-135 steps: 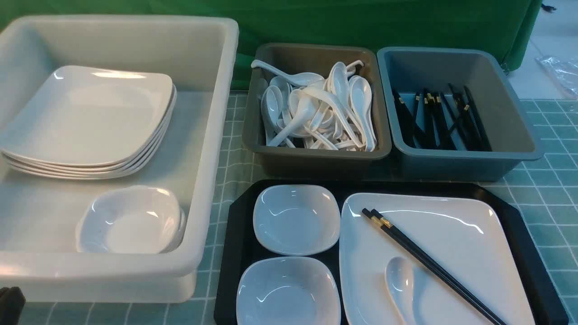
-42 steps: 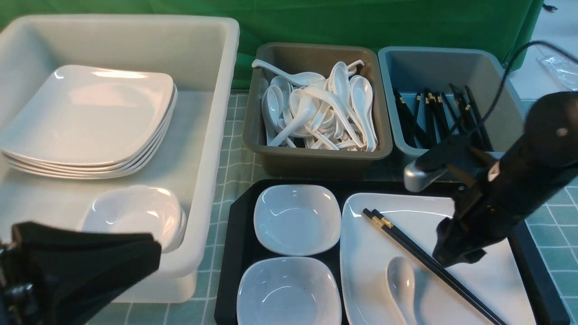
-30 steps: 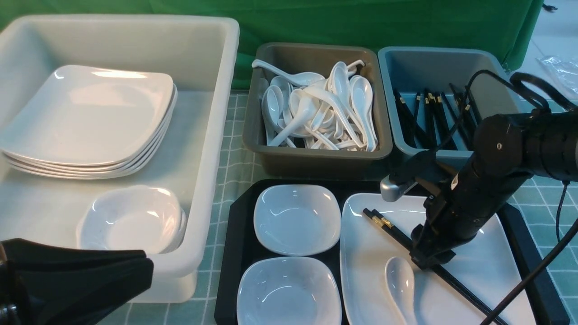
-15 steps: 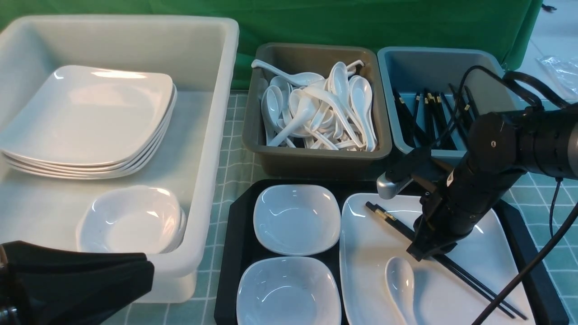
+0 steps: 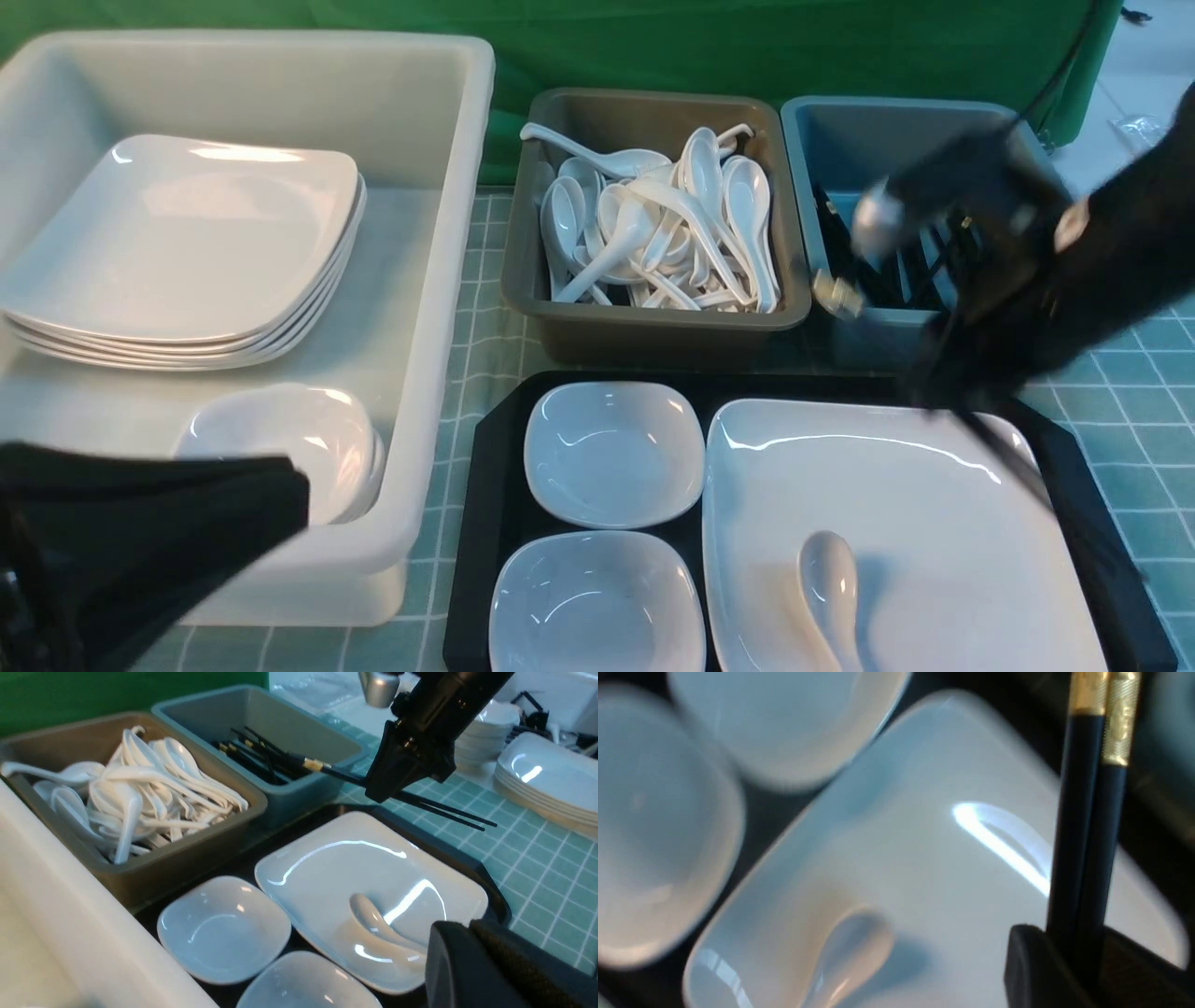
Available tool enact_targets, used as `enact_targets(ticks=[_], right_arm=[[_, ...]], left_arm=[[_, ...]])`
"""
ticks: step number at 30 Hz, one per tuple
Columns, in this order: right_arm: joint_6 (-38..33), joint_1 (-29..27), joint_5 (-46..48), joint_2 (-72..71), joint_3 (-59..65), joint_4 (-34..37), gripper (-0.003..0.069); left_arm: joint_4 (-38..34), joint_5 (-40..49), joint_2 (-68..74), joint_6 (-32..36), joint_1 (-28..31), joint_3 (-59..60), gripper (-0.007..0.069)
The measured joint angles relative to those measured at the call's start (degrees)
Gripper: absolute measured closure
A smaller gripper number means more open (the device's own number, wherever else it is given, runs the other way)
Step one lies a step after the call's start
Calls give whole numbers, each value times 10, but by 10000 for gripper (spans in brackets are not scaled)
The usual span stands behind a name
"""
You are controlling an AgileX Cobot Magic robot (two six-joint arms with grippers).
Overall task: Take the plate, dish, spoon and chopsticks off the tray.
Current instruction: Use the right arm to put the chopsticks into the small storage box on the right, then use the right arm to grab a soup spoon from the plate
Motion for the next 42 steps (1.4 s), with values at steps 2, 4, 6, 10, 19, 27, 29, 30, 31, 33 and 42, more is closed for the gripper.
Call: enact_targets(ticks=[2, 4, 6, 10, 19, 27, 29, 30, 31, 33, 42], right_arm=[[19, -28, 2, 21, -55, 6, 515], [29, -58, 2, 60, -119, 21, 515], [41, -87, -2, 118, -194, 40, 515], [73, -127, -9, 228, -326, 67, 515], [171, -164, -30, 428, -561, 78, 515], [194, -164, 24, 444, -565, 55, 221], [194, -164, 60, 432, -565, 42, 190], [194, -164, 83, 425, -565, 36, 194], [192, -164, 108, 414, -565, 29, 211], [176, -164, 168, 388, -566, 20, 283], [161, -125, 198, 211, -402, -10, 554]], left_arm=[[0, -17, 0, 6, 0, 0, 608], [0, -26, 0, 16, 0, 0, 608], [-1, -29, 0, 19, 0, 0, 608], [-1, -30, 0, 21, 0, 0, 608], [-1, -18, 0, 21, 0, 0, 608], [-1, -12, 0, 21, 0, 0, 608], [-1, -10, 0, 21, 0, 0, 608], [-1, -9, 0, 21, 0, 0, 608], [-1, -9, 0, 21, 0, 0, 608], [3, -8, 0, 21, 0, 0, 608], [21, -4, 0, 24, 0, 0, 608]])
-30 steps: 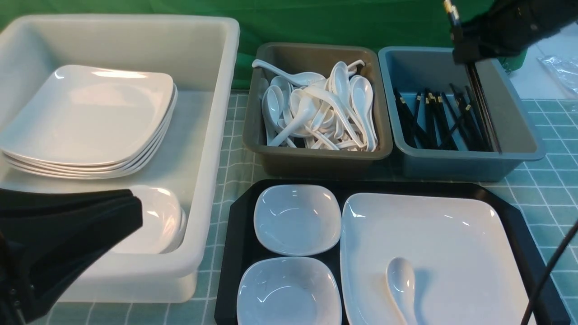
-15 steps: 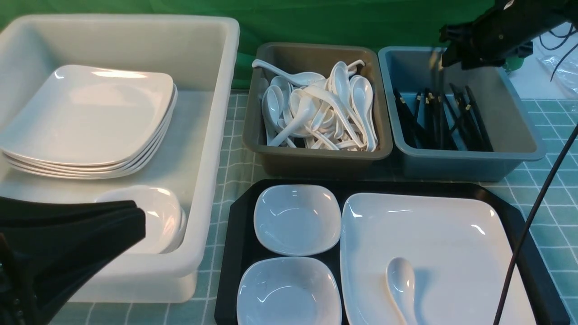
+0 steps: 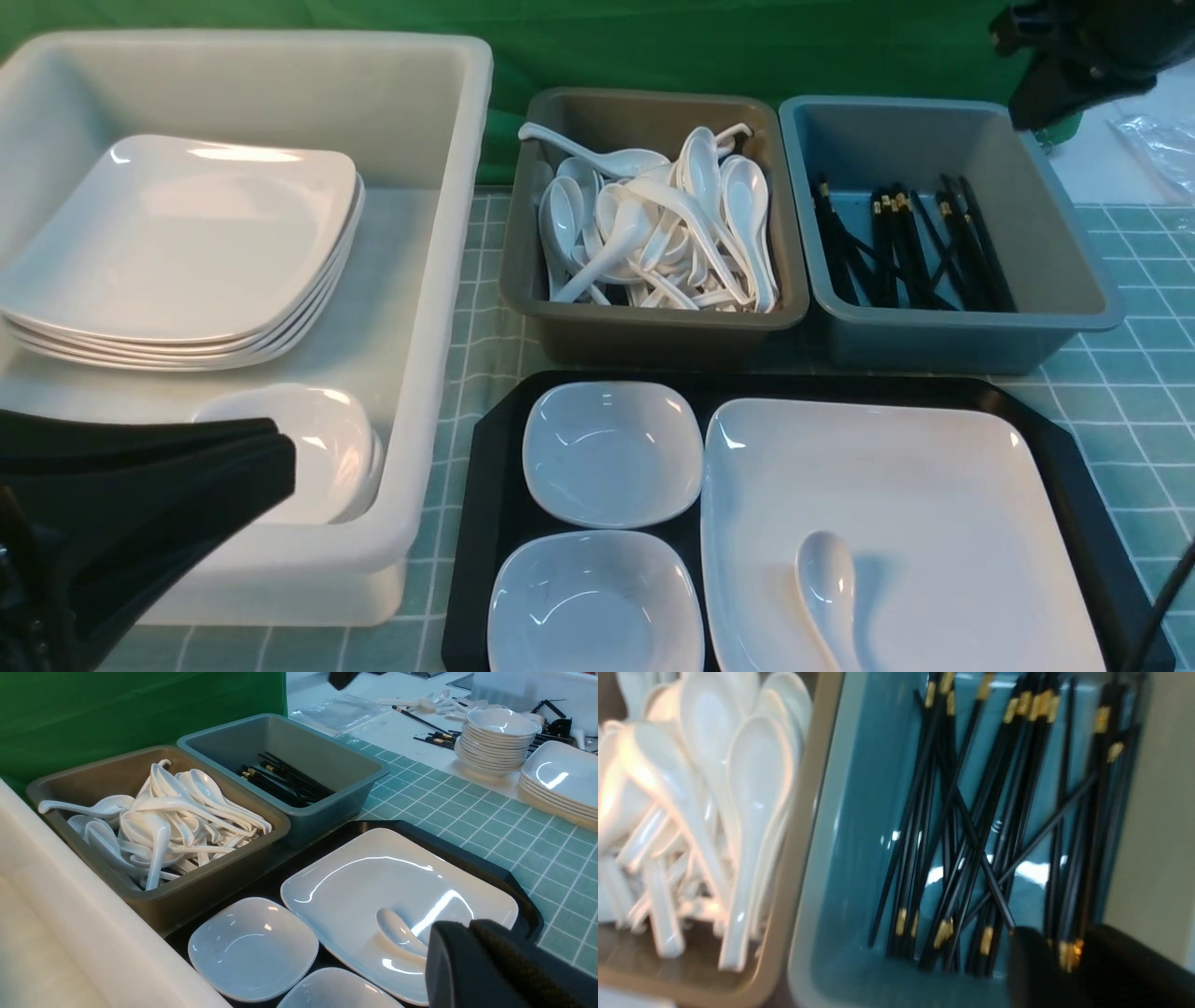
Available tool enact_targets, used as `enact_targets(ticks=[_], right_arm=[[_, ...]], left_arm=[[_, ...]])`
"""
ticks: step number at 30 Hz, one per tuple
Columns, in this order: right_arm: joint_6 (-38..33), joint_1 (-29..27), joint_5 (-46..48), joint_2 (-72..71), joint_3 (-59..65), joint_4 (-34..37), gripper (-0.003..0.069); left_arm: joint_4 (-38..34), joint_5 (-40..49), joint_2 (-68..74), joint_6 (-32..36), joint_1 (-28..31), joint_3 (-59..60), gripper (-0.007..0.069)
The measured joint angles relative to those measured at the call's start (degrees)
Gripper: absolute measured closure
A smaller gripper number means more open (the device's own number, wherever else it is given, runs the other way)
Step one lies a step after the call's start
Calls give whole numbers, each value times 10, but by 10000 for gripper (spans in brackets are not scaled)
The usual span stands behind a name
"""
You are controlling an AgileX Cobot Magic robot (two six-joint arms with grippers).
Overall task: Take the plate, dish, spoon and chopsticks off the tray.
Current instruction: Use the right arm to grab a soup spoon from the plate
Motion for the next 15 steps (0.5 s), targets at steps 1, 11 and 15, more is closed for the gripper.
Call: enact_targets(ticks=[1, 11, 15], right_arm=[[5, 12, 0, -27, 41, -9, 550], [184, 247, -158, -226, 586, -35, 243], [225, 272, -233, -210, 636, -35, 206]], left_arm=[[0, 1, 0, 2, 0, 0, 608], [4, 6, 0, 21, 0, 0, 608], [4, 5, 0, 23, 0, 0, 608]])
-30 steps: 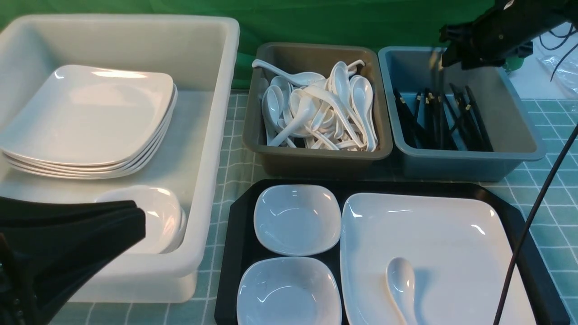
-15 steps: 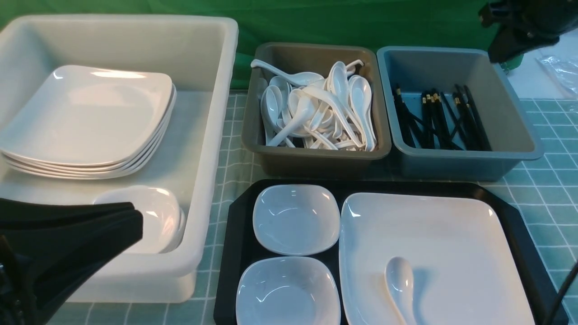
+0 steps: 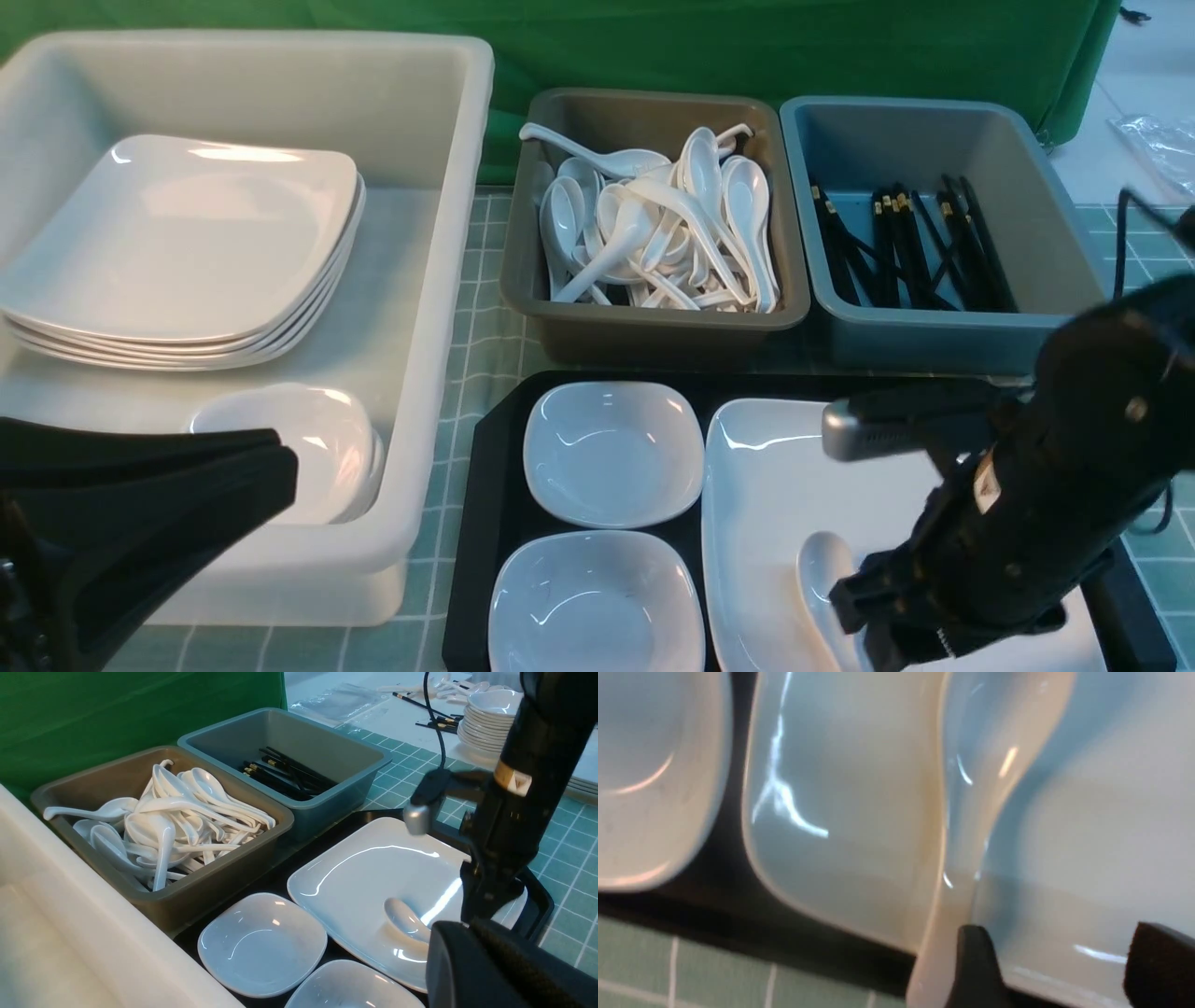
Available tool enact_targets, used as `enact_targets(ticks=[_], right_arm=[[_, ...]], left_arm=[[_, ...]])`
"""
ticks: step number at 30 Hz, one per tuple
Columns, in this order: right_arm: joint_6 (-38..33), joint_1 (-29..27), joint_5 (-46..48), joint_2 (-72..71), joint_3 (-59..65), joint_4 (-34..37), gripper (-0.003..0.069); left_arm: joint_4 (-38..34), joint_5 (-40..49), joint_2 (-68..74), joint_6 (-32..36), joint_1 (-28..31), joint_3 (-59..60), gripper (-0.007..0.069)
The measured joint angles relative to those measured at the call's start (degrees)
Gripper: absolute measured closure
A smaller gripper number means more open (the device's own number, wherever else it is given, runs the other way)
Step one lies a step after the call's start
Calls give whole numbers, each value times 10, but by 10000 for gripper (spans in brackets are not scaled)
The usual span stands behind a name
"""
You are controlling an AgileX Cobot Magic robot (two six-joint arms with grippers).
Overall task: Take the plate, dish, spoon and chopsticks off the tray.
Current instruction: Use the right arm to grab a soup spoon from the plate, then use the right arm to put the soup spoon into the small storage box in the middle
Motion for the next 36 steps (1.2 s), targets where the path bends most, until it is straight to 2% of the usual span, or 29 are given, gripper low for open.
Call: enact_targets(ticks=[4, 10, 13, 17, 22, 26, 32, 36], right_arm=[[14, 4, -75, 41, 11, 9, 197], [-1, 4, -99, 84, 9, 20, 206], [-12, 4, -99, 86, 7, 18, 268], [-31, 4, -107, 86, 7, 19, 447], [-59, 4, -87, 80, -9, 22, 443], [-82, 3, -73, 60, -85, 21, 443], [-108, -42, -182, 110, -285, 24, 443], [-109, -77, -202, 183, -395, 24, 443]], left_arm=[[0, 0, 0, 2, 0, 0, 608], [0, 0, 0, 2, 0, 0, 608], [0, 0, 0, 2, 0, 0, 608], [0, 0, 0, 13, 0, 0, 608], [0, 0, 0, 15, 0, 0, 608], [0, 0, 0, 16, 0, 0, 608], [0, -1, 0, 17, 0, 0, 608], [0, -1, 0, 17, 0, 0, 608]])
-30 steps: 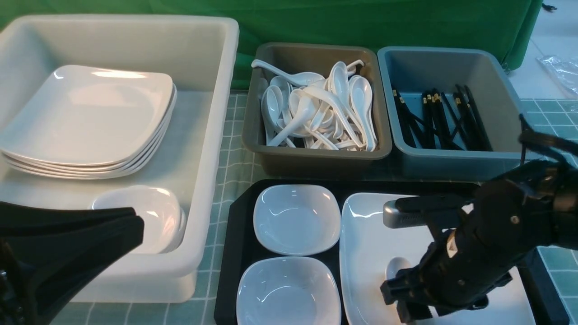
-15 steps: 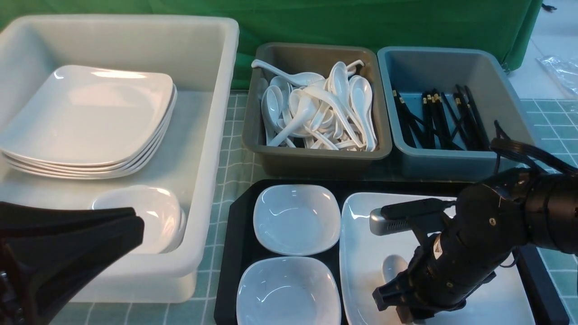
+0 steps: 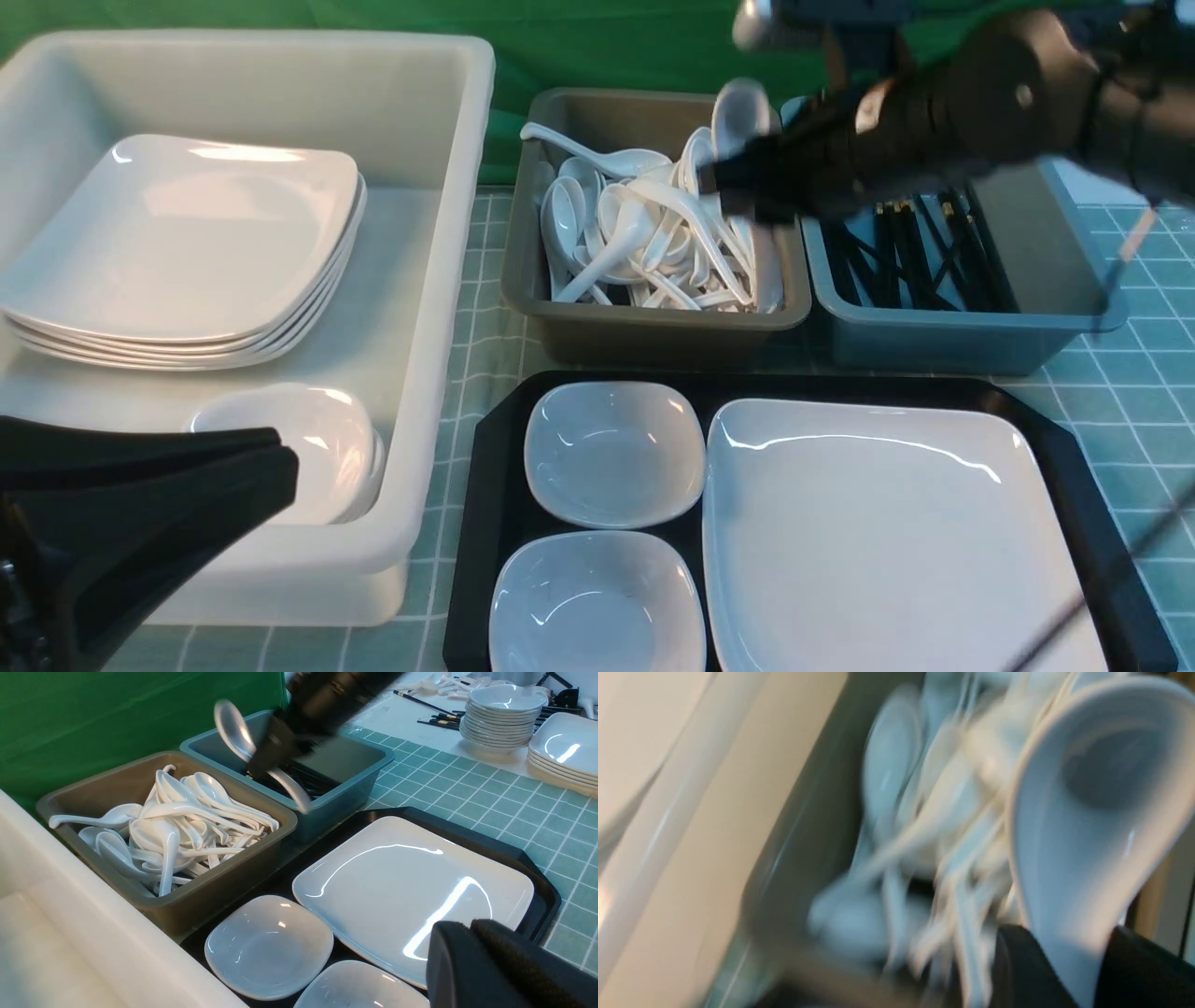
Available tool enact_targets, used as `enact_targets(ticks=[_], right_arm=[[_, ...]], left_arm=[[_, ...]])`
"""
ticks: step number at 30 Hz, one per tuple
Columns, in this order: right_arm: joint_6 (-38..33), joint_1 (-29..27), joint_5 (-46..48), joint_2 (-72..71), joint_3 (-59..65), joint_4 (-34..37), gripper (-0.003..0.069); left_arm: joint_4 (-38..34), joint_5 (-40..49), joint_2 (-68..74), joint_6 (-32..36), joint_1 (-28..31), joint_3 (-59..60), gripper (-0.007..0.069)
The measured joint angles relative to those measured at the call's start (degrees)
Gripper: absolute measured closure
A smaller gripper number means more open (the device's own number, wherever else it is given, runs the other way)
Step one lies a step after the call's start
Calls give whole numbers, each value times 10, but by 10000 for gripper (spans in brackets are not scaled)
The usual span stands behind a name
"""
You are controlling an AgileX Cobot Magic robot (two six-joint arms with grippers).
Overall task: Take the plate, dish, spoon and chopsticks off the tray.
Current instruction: Use the right arm to put the soup spoon into the small storage box in the middle, then use the right arm to grab a plate from the dinner plate
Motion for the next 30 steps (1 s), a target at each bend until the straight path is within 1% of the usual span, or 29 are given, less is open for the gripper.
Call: enact_targets(ticks=[3, 7, 8, 10, 12, 13, 14, 16, 19, 21, 24, 26, 28, 30], right_arm=[[1, -27, -4, 87, -104, 0, 443], [0, -48, 0, 178, -189, -1, 435], [0, -51, 3, 191, -198, -1, 414], [0, -54, 15, 203, -205, -1, 350], [-4, -55, 40, 204, -209, 0, 265], [-4, -55, 42, 204, -209, 0, 265], [-13, -55, 68, 196, -209, 0, 224], [-31, -55, 109, 179, -209, 0, 218], [-55, -55, 171, 147, -209, -2, 253], [-80, -52, 243, 110, -210, -7, 329], [-102, -38, 349, 50, -205, -35, 476], [-103, -22, 390, 6, -179, -55, 538], [-98, 10, 415, -46, -120, -78, 557], [-85, 42, 425, -83, -61, -94, 558]], left_arm=[[0, 0, 0, 0, 0, 0, 608], [0, -1, 0, 0, 0, 0, 608], [0, -1, 0, 0, 0, 0, 608], [0, -1, 0, 0, 0, 0, 608], [0, 0, 0, 0, 0, 0, 608], [0, 0, 0, 0, 0, 0, 608], [0, 1, 0, 0, 0, 0, 608], [1, 2, 0, -2, 0, 0, 608], [1, 8, 5, -2, 0, 0, 605], [1, 13, 15, -2, 0, 0, 605], [4, 36, 52, -2, 0, 0, 605], [4, 42, 75, 0, 0, 0, 605], [4, 44, 102, 8, 0, 0, 603], [3, 46, 116, 16, 0, 0, 604]])
